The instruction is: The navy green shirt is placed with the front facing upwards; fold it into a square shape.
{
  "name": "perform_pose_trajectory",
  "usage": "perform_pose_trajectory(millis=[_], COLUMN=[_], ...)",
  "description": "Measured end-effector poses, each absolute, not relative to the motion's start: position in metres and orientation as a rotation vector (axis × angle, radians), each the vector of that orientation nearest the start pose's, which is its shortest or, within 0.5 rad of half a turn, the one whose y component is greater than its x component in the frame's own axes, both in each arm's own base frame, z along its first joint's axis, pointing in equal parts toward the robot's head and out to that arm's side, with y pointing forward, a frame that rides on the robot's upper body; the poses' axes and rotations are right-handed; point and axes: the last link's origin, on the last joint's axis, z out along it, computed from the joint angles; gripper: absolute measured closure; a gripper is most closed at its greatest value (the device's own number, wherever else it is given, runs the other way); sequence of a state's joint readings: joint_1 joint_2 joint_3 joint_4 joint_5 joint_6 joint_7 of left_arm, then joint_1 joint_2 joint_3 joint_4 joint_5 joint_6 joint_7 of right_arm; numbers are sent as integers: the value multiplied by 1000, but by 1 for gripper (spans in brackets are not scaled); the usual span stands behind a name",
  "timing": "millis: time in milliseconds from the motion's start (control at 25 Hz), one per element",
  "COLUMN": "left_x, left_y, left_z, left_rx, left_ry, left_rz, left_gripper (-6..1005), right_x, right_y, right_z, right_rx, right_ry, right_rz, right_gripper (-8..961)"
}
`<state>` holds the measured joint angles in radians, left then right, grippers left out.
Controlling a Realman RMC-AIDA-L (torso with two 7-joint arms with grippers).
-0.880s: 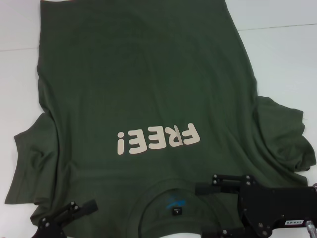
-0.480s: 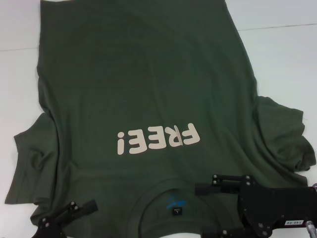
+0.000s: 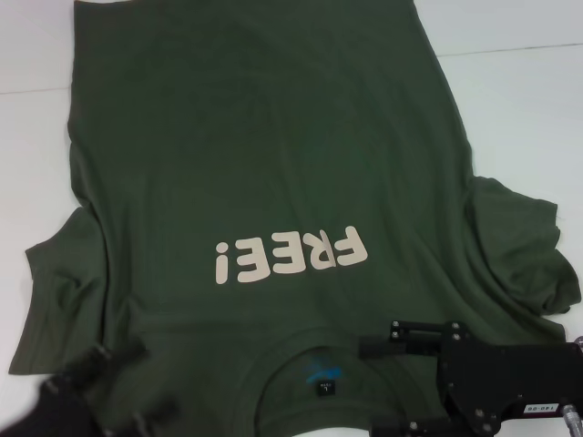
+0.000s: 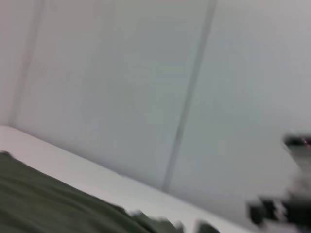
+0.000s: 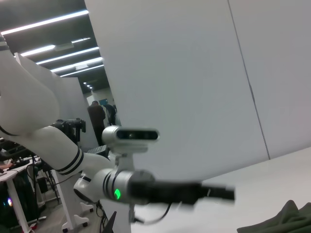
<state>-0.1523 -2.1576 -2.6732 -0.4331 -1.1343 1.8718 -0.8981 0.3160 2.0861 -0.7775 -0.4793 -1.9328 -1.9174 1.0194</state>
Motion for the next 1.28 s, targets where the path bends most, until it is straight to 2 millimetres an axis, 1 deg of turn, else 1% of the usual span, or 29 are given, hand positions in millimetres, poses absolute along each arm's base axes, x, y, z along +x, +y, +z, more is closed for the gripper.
perform_pose_trajectory(millis=[80, 160, 200, 360, 440, 520, 640, 720, 840, 960, 1080, 1280], left_x=[-318, -325, -328, -337, -336, -334, -335, -340, -350, -357, -359, -361], left_y=[175, 189, 194, 224, 236, 243, 253, 259, 265, 266, 267, 267], left_z=[-22, -1, 4, 23, 27, 33, 42, 47, 53, 63, 68, 69], left_rx=[-2415, -2281, -2249, -2115, -2068, -2045, -2015, -1978, -1937, -1915, -1906, -1900], left_ry=[-727, -937, -1022, -1548, -1731, -1802, -1854, -1922, -2011, -2035, -2036, -2030], left_rz=[-1167, -1220, -1227, -1201, -1196, -1200, -1164, -1086, -914, -822, -810, -791], left_gripper=[258, 264, 267, 278, 284, 290, 312, 327, 350, 372, 371, 371], right_x=[282, 282, 283, 282, 281, 280, 280, 279, 279, 277, 277, 278], right_y=[211, 211, 211, 212, 213, 214, 215, 215, 216, 217, 219, 219], right_z=[-24, -24, -24, -24, -24, -24, -23, -23, -23, -23, -23, -22], right_rx=[-2892, -2891, -2891, -2896, -2902, -2906, -2908, -2909, -2913, -2917, -2918, -2919], right_ry=[465, 466, 466, 455, 452, 461, 477, 480, 476, 480, 494, 504], right_rz=[1121, 1121, 1120, 1116, 1116, 1116, 1116, 1116, 1116, 1120, 1117, 1114], right_gripper=[136, 136, 136, 136, 137, 137, 137, 137, 137, 137, 137, 137])
